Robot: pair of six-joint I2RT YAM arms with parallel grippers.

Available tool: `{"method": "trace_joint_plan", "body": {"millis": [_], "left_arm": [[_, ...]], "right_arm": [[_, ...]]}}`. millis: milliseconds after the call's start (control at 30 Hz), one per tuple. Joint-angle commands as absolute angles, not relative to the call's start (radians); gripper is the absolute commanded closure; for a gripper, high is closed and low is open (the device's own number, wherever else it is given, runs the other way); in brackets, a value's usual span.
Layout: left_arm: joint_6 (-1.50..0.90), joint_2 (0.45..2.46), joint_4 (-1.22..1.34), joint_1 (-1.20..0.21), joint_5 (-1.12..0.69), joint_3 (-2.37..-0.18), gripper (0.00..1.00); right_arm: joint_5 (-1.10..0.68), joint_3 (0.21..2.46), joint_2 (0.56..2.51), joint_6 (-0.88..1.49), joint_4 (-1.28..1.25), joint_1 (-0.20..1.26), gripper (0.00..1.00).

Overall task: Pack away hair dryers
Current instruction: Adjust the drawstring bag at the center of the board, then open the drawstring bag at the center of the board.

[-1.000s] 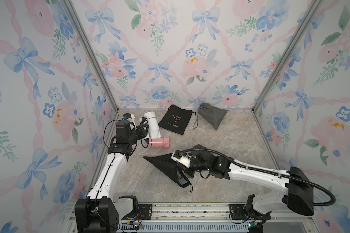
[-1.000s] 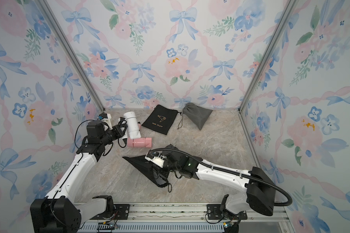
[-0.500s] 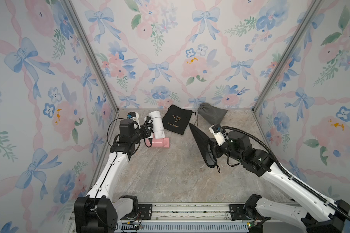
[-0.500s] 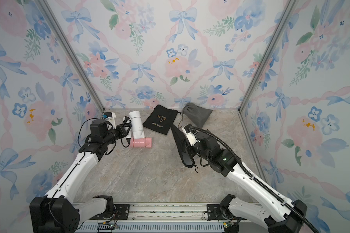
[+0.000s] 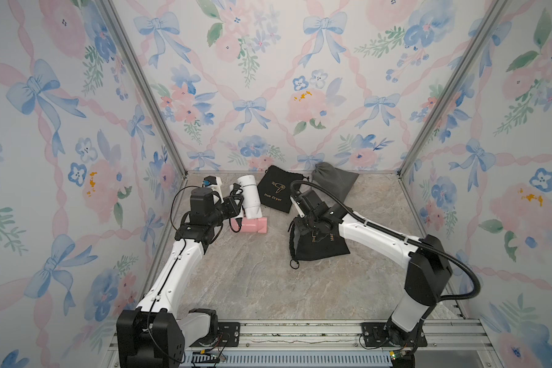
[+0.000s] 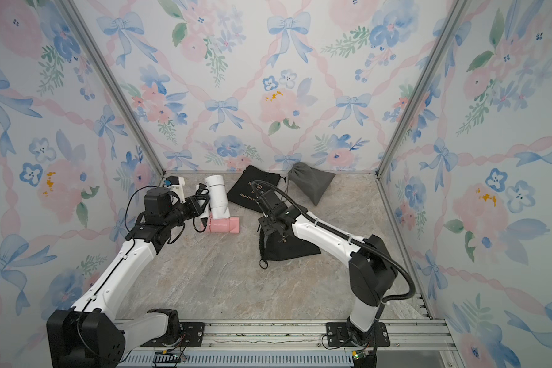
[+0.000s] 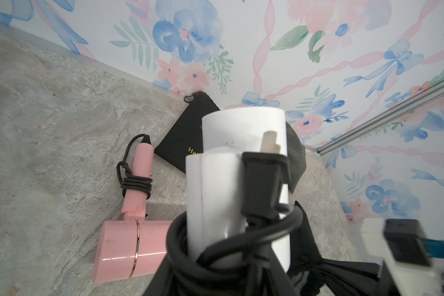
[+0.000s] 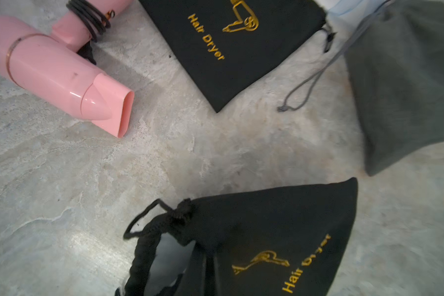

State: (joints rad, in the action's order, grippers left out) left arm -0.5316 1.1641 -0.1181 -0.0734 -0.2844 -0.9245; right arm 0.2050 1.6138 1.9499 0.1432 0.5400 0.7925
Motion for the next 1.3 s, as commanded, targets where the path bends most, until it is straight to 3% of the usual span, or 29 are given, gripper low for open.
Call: {"method": "trace_joint_plan", "body": {"millis": [0,67,167,333,767,1267], "left_arm": [[-0.515,1.11,-0.041,-0.077,-0.285,-0.92,0.8],[-0.514,1.105,-0.042,-0.077,-0.281,-0.912,0.79],[-0.514,1.107,-0.041,-0.077,-0.29,-0.901,0.79],[-0.515,1.108,-0.042,-0.088,-0.303,-0.88,0.79],[-0.515,1.075,-0.041,-0.113,-0.29,-0.807,0.79],[-0.511,1.085,-0.042,-0.084,-0.298,-0.805,0.79]], "right_arm": [[0.09,1.605,1.927,0.142,0.528,0.791,0.57],[0.029,1.535,1.872,0.152,0.469,0.776,0.46],[-0.012,1.439,1.782,0.189,0.41,0.756,0.41],[-0.001,1.309,1.717,0.298,0.326,0.786,0.42],[0.158,1.413,1.968,0.37,0.385,0.926,0.43],[0.116,1.495,2.122,0.385,0.436,0.913,0.59]]}}
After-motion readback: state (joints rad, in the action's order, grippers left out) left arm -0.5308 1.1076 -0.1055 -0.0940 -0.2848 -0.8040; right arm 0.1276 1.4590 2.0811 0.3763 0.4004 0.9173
